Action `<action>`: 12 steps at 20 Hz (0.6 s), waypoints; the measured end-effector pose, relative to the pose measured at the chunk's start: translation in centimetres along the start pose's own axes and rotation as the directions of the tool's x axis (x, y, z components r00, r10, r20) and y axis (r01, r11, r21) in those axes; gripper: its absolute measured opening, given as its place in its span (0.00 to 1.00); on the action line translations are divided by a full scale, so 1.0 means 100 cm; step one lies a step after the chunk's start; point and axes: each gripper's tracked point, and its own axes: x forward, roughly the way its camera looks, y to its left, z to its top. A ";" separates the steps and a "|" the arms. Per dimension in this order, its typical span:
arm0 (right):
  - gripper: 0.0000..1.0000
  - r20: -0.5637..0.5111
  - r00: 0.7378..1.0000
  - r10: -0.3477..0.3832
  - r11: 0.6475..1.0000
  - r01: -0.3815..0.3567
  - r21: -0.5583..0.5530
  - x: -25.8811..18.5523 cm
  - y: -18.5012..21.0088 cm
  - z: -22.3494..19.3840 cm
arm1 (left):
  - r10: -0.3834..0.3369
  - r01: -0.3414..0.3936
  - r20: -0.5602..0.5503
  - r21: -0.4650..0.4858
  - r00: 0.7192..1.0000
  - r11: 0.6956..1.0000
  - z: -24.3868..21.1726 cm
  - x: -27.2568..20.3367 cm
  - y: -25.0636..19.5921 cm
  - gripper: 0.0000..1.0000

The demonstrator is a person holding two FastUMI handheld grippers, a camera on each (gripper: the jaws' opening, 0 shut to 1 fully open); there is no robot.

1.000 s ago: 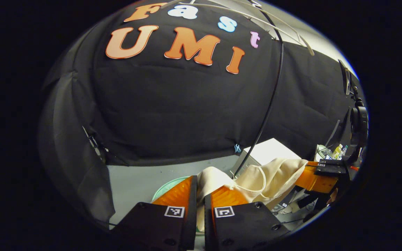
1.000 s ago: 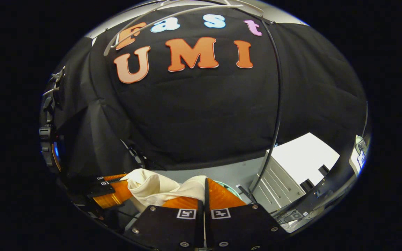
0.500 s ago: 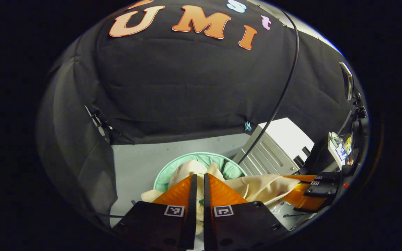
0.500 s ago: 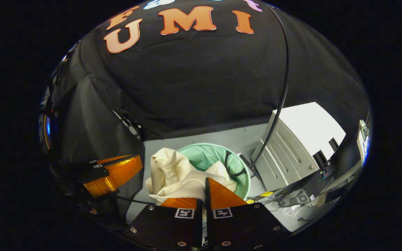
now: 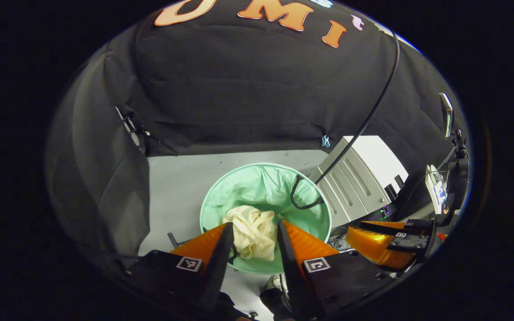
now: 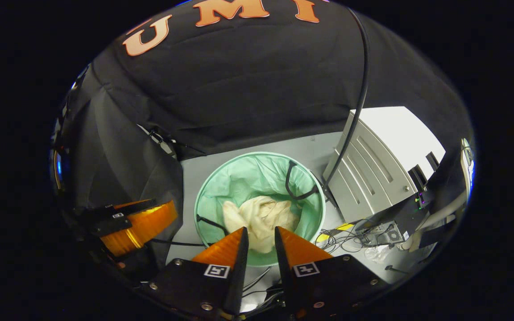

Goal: Grasp the clothes on the hanger with both hands and then place them into the laundry hamper below.

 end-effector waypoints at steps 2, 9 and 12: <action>0.61 -0.016 1.000 -0.001 1.000 0.001 0.008 0.002 -0.002 -0.008 | 0.008 -0.008 -0.015 -0.007 1.000 1.000 -0.010 -0.005 0.004 0.75; 0.92 0.007 1.000 -0.018 1.000 0.018 0.002 -0.012 -0.002 -0.015 | 0.045 -0.045 0.052 0.007 0.998 0.999 -0.007 -0.024 0.015 0.98; 0.93 0.126 0.992 -0.003 1.000 0.003 0.002 -0.039 0.004 0.012 | 0.047 -0.050 0.143 0.017 0.989 0.999 0.013 -0.047 0.013 0.98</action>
